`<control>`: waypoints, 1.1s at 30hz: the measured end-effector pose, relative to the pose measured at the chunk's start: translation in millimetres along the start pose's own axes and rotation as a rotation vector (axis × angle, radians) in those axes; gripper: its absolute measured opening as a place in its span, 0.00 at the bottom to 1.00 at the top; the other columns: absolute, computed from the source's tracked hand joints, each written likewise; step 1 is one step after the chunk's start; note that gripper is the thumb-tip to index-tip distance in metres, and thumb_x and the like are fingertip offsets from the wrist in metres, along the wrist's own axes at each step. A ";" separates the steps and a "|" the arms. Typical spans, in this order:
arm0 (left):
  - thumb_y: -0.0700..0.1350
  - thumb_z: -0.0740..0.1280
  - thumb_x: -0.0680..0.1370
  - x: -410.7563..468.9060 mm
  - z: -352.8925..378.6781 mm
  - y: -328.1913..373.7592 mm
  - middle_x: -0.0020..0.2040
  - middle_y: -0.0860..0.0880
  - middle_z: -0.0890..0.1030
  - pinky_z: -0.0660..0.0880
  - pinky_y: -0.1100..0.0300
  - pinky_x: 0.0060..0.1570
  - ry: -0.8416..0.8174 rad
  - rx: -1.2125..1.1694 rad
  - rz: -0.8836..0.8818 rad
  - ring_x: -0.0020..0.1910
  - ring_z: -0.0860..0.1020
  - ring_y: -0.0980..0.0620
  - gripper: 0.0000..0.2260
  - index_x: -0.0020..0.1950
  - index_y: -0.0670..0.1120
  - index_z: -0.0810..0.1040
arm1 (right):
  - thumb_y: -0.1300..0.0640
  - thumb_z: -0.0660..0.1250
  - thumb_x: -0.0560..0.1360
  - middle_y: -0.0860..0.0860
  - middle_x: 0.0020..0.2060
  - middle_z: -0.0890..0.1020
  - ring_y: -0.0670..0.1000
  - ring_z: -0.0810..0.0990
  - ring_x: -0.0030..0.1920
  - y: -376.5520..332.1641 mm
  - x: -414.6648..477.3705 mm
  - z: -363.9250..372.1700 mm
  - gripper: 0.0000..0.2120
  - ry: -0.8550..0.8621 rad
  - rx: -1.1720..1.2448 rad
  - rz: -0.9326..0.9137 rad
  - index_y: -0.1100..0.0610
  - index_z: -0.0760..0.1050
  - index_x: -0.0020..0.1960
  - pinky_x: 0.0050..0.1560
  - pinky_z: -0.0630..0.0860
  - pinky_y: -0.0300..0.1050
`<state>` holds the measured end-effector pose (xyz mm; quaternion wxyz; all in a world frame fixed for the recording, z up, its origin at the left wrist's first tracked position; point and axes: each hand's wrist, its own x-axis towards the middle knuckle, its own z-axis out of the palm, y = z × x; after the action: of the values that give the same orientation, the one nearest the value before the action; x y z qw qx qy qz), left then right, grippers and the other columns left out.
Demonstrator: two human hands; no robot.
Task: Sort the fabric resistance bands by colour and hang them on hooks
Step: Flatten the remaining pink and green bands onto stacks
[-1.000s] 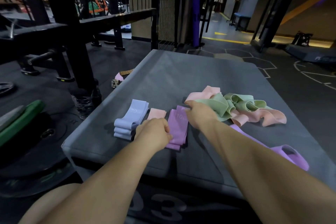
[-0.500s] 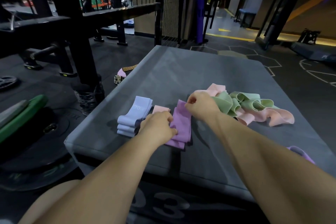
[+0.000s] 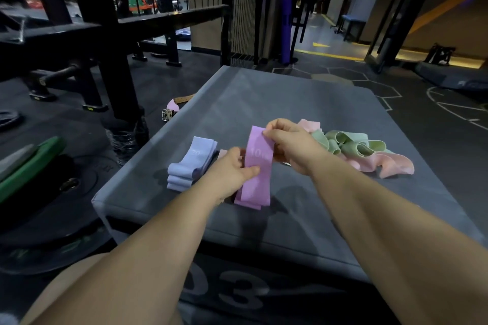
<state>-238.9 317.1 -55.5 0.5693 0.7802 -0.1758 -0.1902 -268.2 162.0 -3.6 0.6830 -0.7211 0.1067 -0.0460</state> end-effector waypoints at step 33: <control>0.42 0.67 0.76 -20.1 2.5 -4.6 0.48 0.48 0.82 0.79 0.47 0.50 0.062 0.483 -0.034 0.49 0.80 0.46 0.19 0.66 0.51 0.68 | 0.59 0.65 0.74 0.52 0.43 0.83 0.53 0.78 0.42 58.1 30.7 8.9 0.06 0.337 -0.889 -0.074 0.55 0.82 0.44 0.42 0.71 0.41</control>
<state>-257.2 326.2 -58.6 0.3682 0.9020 -0.1856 -0.1281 -241.7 161.5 -64.3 0.2795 -0.9291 0.1997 -0.1367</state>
